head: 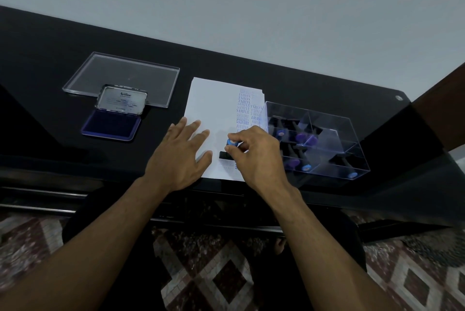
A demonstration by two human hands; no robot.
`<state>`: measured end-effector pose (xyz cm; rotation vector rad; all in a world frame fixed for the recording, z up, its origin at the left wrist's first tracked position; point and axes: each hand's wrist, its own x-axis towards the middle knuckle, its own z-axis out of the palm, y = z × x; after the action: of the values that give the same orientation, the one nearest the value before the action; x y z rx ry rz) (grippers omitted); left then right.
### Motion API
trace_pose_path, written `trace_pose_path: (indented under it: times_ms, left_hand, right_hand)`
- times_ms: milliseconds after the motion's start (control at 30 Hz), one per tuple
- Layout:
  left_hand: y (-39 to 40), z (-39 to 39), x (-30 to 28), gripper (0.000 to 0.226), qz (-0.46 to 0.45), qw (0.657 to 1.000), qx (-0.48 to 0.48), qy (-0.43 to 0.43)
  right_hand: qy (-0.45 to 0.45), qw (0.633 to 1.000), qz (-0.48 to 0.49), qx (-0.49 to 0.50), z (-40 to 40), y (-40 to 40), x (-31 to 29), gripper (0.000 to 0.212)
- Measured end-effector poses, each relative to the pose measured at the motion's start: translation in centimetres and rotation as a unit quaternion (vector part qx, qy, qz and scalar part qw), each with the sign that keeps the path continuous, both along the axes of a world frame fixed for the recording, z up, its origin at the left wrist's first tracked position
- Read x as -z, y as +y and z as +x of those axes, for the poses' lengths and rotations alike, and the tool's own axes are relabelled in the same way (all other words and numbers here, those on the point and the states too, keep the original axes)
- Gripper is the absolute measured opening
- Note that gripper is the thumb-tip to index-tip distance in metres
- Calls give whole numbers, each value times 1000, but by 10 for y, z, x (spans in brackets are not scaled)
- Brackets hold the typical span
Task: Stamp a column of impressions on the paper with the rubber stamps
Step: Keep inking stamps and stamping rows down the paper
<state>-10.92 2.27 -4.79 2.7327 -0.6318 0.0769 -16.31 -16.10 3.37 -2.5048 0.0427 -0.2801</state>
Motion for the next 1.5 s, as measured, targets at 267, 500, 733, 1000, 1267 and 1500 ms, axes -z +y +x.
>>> trace_pose_path:
  times_ms: [267, 500, 733, 1000, 1267, 1500]
  left_hand:
    - [0, -1, 0, 78, 0, 1000, -1, -7]
    - [0, 0, 1, 77, -6, 1000, -1, -7]
    - [0, 0, 2, 75, -8, 1000, -1, -8]
    - [1, 0, 3, 74, -11, 1000, -3, -11]
    - [0, 0, 3, 74, -12, 1000, -5, -9]
    - [0, -1, 3, 74, -18, 1000, -5, -8]
  right_hand:
    - [-7, 1000, -1, -4, 1, 2, 3, 27]
    - [-14, 1000, 0, -5, 4, 0, 8, 26]
    - [-37, 999, 16, -15, 4, -3, 12, 22]
    - [-65, 997, 32, -29, 4, -5, 18, 18]
    - [-86, 994, 52, -35, 3, -7, 23, 14]
    - [-87, 993, 71, -29, 5, -7, 25, 18]
